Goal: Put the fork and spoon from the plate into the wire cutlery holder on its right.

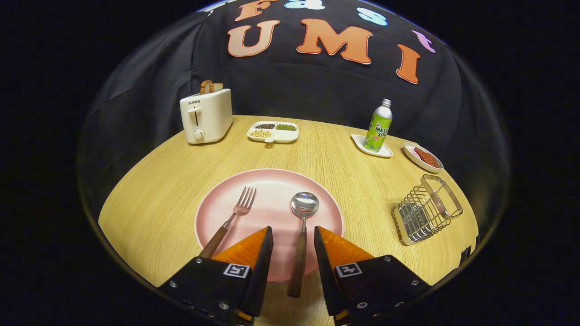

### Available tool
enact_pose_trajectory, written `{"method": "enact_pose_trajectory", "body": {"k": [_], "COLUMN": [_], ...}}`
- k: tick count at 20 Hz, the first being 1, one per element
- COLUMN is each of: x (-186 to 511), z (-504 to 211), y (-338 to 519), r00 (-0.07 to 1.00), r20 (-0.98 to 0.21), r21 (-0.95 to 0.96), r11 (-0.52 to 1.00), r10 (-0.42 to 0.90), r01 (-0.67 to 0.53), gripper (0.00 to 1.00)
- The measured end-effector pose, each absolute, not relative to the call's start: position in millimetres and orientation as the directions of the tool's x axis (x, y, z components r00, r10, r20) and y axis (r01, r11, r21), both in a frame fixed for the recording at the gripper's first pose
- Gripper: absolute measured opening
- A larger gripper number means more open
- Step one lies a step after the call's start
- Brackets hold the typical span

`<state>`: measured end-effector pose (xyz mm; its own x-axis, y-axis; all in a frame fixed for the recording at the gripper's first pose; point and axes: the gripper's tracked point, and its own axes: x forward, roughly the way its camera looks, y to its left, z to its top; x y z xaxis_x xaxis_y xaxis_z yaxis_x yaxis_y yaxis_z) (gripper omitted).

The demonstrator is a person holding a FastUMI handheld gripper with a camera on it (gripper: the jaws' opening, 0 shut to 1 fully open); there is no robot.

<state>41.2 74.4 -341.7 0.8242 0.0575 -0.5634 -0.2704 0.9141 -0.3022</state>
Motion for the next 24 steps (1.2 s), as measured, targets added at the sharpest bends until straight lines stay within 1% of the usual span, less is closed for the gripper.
{"method": "enact_pose_trajectory", "body": {"k": [1,4,6,7,8,9,10,13,15,19,21,24], "x": [41.8,41.9,40.5,40.5,40.7,41.9,42.2,44.4,42.2,40.5,38.9,37.6], "z": [-344.2,-351.2,-357.1,-358.1,-358.3,-356.5,-355.8,-354.1,-351.9,-330.6,-313.1,-283.2], "y": [73.3,71.2,70.1,69.2,69.0,68.0,64.8,63.2,64.8,65.9,63.3,47.0], "r00": [0.820,0.812,0.800,0.799,0.799,0.804,0.804,0.804,0.791,0.775,0.768,0.756], "r20": [-0.569,-0.583,-0.599,-0.601,-0.602,-0.595,-0.594,-0.595,-0.612,-0.632,-0.639,-0.654], "r21": [-0.308,-0.323,-0.332,-0.340,-0.345,-0.353,-0.360,-0.367,-0.349,-0.311,-0.305,-0.320], "r11": [0.912,0.907,0.904,0.900,0.898,0.897,0.896,0.897,0.902,0.910,0.906,0.896], "r10": [0.051,0.033,0.020,0.015,0.011,0.005,-0.008,-0.022,-0.016,0.017,0.034,0.026], "r01": [-0.270,-0.270,-0.271,-0.272,-0.272,-0.267,-0.258,-0.247,-0.252,-0.273,-0.294,-0.308], "gripper": [0.49,0.41,0.35,0.30,0.28,0.21,0.19,0.05,0.03,0.03,0.03,0.03]}}
